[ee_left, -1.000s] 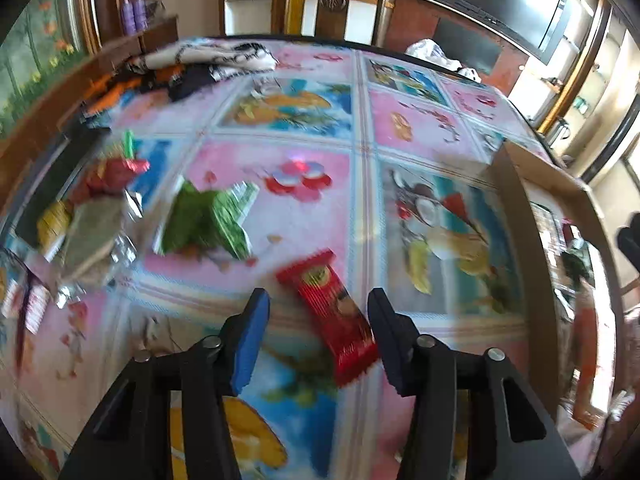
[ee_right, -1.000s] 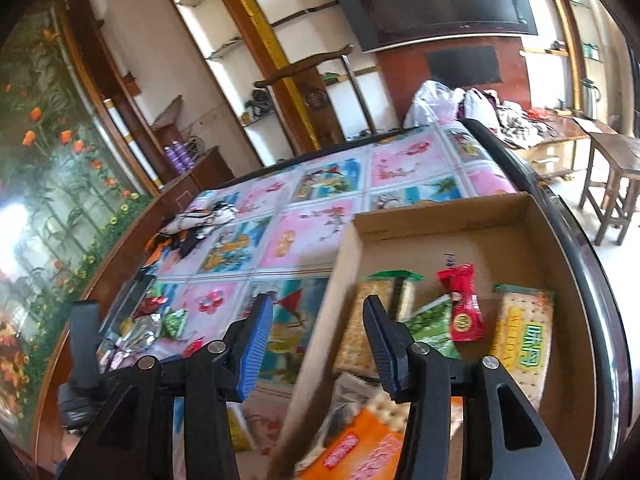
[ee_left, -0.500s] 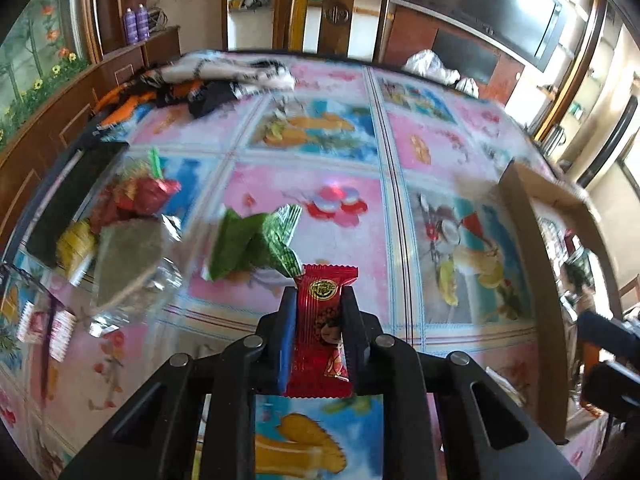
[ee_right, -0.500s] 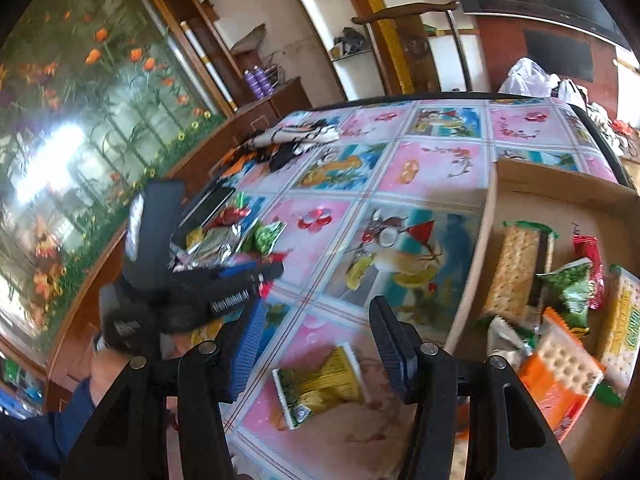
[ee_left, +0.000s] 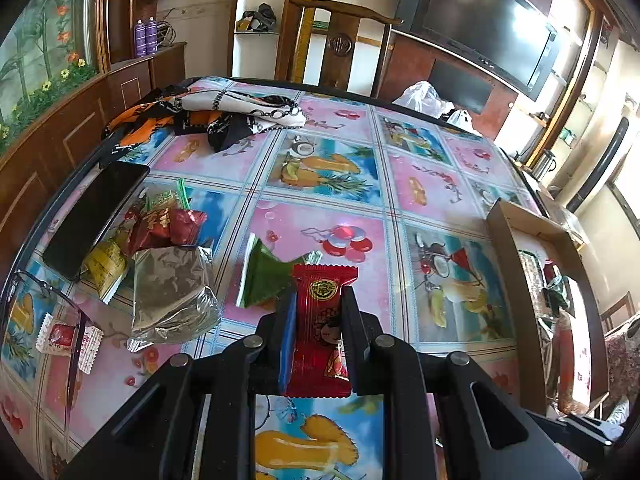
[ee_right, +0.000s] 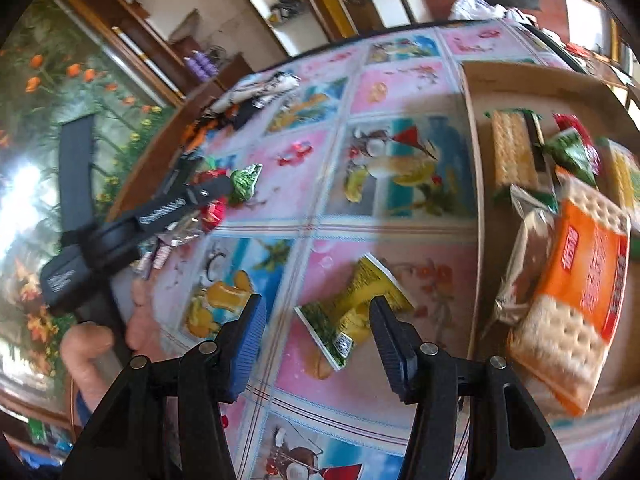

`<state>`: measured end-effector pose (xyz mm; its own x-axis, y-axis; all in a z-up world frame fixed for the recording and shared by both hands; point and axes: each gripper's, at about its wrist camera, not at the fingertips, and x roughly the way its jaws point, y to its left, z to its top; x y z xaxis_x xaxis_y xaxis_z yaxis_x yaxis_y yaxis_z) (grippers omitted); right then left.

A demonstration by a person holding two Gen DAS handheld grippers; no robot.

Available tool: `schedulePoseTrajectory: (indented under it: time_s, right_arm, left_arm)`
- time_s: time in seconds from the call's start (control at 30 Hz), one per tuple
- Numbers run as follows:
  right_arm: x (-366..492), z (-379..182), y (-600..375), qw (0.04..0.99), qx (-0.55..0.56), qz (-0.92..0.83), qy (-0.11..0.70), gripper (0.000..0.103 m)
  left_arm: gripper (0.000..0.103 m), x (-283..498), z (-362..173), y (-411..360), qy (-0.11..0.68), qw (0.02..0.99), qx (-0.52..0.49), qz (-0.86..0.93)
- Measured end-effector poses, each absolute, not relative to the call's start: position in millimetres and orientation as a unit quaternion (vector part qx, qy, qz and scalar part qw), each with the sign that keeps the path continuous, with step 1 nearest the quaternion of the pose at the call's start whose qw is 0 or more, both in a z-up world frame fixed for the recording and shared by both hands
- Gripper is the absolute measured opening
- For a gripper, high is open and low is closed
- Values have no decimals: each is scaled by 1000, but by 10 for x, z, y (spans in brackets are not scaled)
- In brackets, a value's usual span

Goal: Organize snacks
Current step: 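Grasp the red wrapped snack with the left gripper while the right grasps the yellow bag, then carry the red snack and yellow bag over the tray with both grippers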

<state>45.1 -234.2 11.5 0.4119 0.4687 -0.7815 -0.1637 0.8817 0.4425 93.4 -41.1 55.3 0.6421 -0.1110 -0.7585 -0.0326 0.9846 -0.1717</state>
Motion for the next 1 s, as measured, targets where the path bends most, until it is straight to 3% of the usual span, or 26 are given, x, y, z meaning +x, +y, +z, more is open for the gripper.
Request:
schedulePoseTrajectory:
  time_s: [0.3,0.33,0.37,0.5,0.6,0.77,1.0]
  right_arm:
    - [646,-67,-2065,839,73,124,524,58]
    - [651,-57,-1995,845,50,130,516,49]
    - [655,-68,-1946,846,34,134,514,33]
    - [756,-25,-1739,860,-29,144,489,29]
    - [924,122,-1754,876,-15,145,460,17]
    - [1105,323,-1999,922,10,130,365,15]
    - [1190,218,-2311,912,81,159,369,11]
  left_arm:
    - [20,910,597,-355,418,903,-95,-27]
    - [20,910,598,-357,418,903,-94,-28]
    - [20,911,601,-353,417,903,-94,-27]
    - [20,908,605,-330,416,904,-97,-24]
    - [20,905,603,-325,413,906,-96,-17]
    - [20,887,596,-370,404,910,-89,-12]
    - [20,891,595,-537,391,918,-59,-12]
